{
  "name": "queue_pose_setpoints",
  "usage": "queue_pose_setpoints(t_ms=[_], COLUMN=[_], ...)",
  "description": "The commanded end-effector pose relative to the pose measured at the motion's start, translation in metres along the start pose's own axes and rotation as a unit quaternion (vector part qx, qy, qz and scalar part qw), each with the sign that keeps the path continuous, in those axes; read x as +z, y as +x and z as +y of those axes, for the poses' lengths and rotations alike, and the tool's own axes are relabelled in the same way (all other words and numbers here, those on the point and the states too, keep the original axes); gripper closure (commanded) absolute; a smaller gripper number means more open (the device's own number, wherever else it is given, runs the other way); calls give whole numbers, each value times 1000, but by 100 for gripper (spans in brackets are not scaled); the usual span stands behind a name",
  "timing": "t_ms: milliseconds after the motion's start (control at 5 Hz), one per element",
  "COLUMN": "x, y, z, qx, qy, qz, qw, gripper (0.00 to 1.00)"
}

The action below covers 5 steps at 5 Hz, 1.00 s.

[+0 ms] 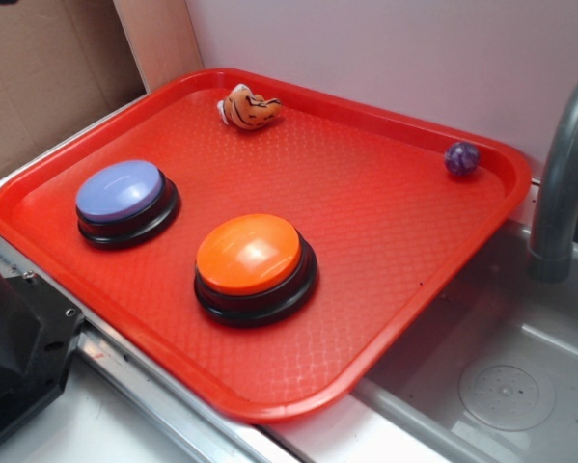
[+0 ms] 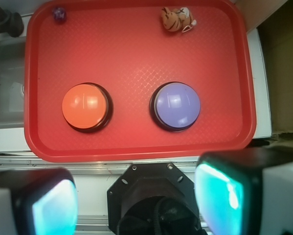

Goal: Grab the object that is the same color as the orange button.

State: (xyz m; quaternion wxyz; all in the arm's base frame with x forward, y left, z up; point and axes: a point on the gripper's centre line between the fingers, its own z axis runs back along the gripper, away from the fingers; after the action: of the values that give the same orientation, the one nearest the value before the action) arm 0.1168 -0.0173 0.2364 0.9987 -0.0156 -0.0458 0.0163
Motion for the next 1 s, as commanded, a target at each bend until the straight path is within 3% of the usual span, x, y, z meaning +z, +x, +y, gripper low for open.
queue_pose_setpoints(t_ms=[0, 200, 400, 600, 800], x=[0, -38, -55, -63, -63], y=[0, 30, 45, 62, 62], z=[0, 35, 72, 89, 89], qx=[0, 82, 193, 279, 279], qy=[0, 2, -56, -44, -44], qz=[0, 30, 1, -99, -99], qw=[1000, 996, 980, 954, 954], gripper=[0, 0, 0, 0, 0])
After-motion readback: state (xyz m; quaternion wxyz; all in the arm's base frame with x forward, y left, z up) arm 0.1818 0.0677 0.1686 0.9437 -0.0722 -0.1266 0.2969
